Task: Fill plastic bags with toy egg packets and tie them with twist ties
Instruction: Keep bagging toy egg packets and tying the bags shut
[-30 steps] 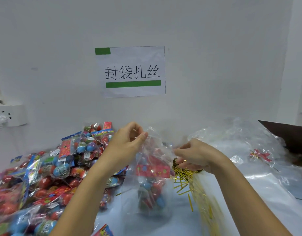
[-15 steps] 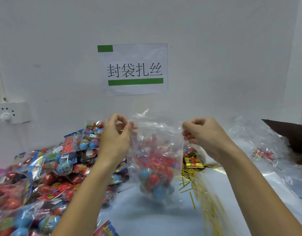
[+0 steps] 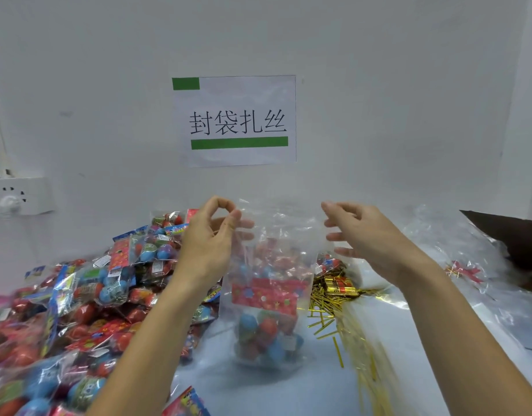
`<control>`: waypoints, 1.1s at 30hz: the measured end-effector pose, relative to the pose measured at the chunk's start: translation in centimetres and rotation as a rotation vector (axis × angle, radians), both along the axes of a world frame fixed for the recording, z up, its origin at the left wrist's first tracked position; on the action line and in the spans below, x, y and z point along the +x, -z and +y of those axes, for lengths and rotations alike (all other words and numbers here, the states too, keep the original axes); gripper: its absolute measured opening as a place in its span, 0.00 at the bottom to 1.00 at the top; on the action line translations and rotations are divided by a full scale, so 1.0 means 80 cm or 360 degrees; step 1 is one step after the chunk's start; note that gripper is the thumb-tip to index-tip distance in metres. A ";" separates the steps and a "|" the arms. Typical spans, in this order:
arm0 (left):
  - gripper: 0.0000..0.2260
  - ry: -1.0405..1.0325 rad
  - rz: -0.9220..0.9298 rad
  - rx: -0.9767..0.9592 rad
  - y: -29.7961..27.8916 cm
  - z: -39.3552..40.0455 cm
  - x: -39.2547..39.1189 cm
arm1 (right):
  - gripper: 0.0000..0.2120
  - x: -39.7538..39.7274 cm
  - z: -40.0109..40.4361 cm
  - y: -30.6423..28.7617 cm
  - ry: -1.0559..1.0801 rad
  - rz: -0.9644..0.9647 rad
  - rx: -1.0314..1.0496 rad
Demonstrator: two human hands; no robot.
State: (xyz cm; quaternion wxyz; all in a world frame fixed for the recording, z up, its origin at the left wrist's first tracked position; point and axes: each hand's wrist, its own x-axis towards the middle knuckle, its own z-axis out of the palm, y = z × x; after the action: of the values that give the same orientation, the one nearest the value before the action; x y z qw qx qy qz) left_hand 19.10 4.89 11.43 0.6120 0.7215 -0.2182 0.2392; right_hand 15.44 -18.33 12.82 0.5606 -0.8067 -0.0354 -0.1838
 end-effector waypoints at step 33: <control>0.18 -0.0368 0.0801 0.1590 0.083 0.073 0.052 | 0.06 0.019 0.017 0.023 0.0373 -0.0285 -0.0556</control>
State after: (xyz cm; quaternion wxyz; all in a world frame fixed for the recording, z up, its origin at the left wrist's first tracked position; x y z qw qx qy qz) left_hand 23.22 10.71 4.75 0.1995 0.9772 -0.0719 -0.0068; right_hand 16.97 -16.99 10.99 0.3819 -0.8705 -0.0222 -0.3096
